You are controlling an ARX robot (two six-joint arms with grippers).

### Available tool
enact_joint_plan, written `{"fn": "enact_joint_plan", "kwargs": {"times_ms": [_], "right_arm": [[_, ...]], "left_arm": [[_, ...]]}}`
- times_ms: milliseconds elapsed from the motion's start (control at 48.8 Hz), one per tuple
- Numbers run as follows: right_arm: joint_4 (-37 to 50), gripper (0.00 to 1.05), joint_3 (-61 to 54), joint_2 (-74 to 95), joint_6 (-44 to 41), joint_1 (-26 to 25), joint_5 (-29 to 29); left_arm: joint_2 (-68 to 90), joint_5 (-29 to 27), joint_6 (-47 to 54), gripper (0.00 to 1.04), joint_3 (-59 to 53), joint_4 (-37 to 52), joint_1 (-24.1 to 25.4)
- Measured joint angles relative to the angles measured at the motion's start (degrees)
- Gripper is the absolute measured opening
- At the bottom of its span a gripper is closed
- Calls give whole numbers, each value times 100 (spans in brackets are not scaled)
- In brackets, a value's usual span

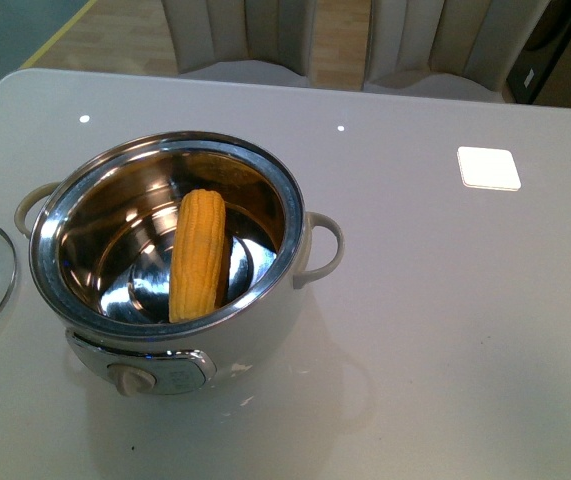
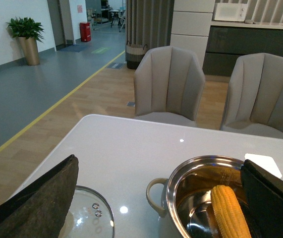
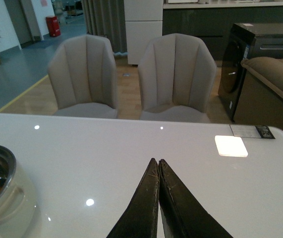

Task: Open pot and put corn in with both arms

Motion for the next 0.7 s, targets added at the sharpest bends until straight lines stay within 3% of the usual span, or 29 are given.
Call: {"fn": "enact_joint_plan", "kwargs": {"times_ms": [246,287,595,697], "right_arm": [[0,2,0,-7,-2,0,0],[0,6,0,-4,-9,0,0],[0,51,0,-7,-9,0,0],[0,76,0,-7,-9,0,0]], "left_arm": [[0,0,0,98,0,0,0],[0,0,0,98,0,0,0],[0,0,0,98,0,0,0],[0,0,0,98,0,0,0]]}}
